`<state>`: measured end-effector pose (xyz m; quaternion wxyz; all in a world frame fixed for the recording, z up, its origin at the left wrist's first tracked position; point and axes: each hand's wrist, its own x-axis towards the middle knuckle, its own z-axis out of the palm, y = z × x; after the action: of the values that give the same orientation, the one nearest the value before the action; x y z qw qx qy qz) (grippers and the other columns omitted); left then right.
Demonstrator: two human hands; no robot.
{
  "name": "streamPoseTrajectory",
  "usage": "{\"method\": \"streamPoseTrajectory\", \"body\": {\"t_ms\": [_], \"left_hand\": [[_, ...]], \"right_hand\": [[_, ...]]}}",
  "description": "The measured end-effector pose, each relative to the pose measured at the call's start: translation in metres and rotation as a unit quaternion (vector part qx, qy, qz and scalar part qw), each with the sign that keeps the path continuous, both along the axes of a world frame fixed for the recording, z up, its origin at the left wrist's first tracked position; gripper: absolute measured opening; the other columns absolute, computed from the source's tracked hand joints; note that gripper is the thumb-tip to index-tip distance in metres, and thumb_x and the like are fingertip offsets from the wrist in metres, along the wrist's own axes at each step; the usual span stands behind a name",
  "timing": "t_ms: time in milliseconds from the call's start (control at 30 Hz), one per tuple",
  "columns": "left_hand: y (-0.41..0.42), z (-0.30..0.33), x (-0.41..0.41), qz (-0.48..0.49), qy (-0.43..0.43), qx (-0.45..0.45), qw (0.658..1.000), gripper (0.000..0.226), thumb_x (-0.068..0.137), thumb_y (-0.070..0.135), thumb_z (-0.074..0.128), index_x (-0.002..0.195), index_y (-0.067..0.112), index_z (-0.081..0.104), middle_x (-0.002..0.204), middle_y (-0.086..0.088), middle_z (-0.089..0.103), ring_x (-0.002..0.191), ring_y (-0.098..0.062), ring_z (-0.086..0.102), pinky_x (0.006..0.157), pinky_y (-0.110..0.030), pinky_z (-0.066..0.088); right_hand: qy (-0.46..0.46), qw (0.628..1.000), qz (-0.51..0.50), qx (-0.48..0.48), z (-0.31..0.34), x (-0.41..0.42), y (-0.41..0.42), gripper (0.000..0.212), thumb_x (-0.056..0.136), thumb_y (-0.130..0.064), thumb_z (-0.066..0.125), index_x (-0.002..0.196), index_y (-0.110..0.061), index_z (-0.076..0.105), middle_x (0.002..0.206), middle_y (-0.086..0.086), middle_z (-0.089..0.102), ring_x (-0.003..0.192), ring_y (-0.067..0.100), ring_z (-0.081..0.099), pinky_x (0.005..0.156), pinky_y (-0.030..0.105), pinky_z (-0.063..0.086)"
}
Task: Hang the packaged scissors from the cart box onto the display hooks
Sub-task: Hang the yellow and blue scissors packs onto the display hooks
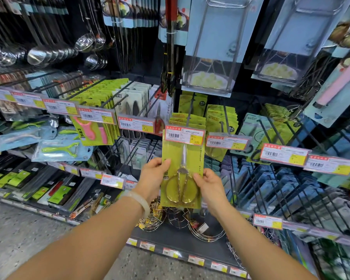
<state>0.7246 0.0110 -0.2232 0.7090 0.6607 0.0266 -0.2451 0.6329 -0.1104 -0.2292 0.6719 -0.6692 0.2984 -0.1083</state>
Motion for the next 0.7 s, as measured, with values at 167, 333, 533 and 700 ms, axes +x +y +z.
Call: {"method": "streamPoseTrajectory", "body": {"t_ms": [167,333,533,700], "left_hand": [[-0.013,0.013,0.017,0.011,-0.021,0.032,0.999,0.024,0.092,0.022,0.06,0.069,0.021,0.054,0.076,-0.001,0.059,0.083,-0.022,0.055,0.091,-0.046,0.052],[-0.014,0.0,0.027,-0.009,-0.019,0.066,0.998,0.015,0.091,0.027,0.061,0.077,0.022,0.061,0.087,-0.007,0.067,0.089,-0.027,0.063,0.09,-0.053,0.052],[-0.027,-0.006,0.048,-0.044,-0.077,0.114,0.989,0.017,0.094,0.027,0.055,0.087,0.012,0.058,0.072,0.004,0.053,0.064,-0.008,0.047,0.061,-0.024,0.043],[-0.039,-0.011,0.071,-0.08,-0.108,0.172,0.976,0.015,0.096,0.025,0.052,0.097,0.012,0.059,0.09,-0.007,0.058,0.076,-0.019,0.052,0.069,-0.028,0.041]], "right_hand": [[0.02,0.999,-0.023,-0.016,-0.002,0.023,-0.007,0.011,0.092,-0.016,0.057,0.088,-0.006,0.054,0.096,0.025,0.064,0.081,0.024,0.057,0.086,0.058,0.05],[0.048,0.998,-0.039,-0.022,-0.021,0.033,-0.008,0.009,0.091,-0.017,0.057,0.088,-0.009,0.055,0.105,0.029,0.063,0.081,0.029,0.06,0.086,0.06,0.048],[0.083,0.994,-0.048,-0.047,-0.024,0.051,-0.013,0.037,0.095,-0.027,0.05,0.123,-0.004,0.05,0.127,0.023,0.056,0.11,0.028,0.057,0.1,0.044,0.044],[0.148,0.983,-0.03,-0.105,-0.021,0.075,-0.024,0.057,0.099,-0.04,0.034,0.145,-0.007,0.028,0.149,0.011,0.036,0.136,0.028,0.036,0.113,0.039,0.029]]}}
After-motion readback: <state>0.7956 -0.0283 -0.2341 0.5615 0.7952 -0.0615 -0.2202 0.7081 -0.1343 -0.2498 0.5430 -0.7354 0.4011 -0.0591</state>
